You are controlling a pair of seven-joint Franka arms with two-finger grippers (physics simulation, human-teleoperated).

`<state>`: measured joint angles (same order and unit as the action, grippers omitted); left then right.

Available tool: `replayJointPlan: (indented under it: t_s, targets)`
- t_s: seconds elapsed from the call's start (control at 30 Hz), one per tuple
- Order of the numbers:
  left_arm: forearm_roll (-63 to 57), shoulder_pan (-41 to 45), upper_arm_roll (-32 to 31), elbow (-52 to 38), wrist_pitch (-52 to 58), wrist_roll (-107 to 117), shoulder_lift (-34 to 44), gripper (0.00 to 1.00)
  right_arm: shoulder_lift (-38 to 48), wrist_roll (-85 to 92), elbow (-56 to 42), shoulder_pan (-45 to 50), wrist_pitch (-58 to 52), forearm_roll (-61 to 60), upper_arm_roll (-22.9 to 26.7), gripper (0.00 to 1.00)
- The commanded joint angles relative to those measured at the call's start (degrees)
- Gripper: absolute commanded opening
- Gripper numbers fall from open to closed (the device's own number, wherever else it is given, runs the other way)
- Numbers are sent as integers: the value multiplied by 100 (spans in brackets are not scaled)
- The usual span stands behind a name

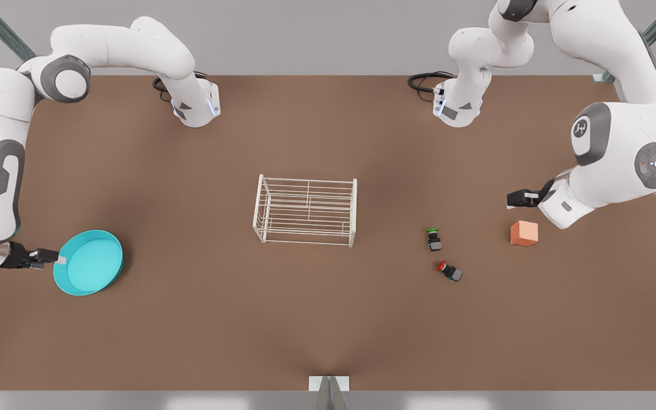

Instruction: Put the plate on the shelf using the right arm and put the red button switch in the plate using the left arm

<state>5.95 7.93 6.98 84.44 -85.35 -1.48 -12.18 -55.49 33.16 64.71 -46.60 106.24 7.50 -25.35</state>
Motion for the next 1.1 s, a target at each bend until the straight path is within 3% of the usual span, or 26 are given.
replayJointPlan:
  t_s: [0.0,0.13,0.4,0.47,0.53,0.57,0.63,0.87,0.93,1.07]
  targets:
    - [-15,6,-4,-33,10,-1,14,100,-14,569,7,-15,72,-108,82,100]
    - [-103,68,14,20,18,-10,23,100,-111,622,-19,-130,98,-82,398,100]
    - [-112,86,14,29,18,8,14,100,-348,218,-11,-86,81,-91,504,99]
    - [-112,86,14,29,18,-1,14,100,-357,138,-2,-68,72,-100,504,95]
    - [-112,86,14,29,18,-1,14,100,-384,138,-2,-59,72,-100,495,86]
    - [-112,86,14,29,18,-1,14,100,-384,138,-2,-24,72,-100,495,75]
    - [-112,86,14,29,18,-1,14,100,-383,138,-2,-7,72,-108,495,69]
    - [-112,103,-4,55,27,69,14,100,-436,85,-63,73,125,-108,522,69]
    - [-112,103,-4,55,27,69,14,100,-471,77,-81,99,134,-108,531,62]
    - [-112,103,-4,55,27,69,14,100,-542,94,-134,99,151,-108,539,59]
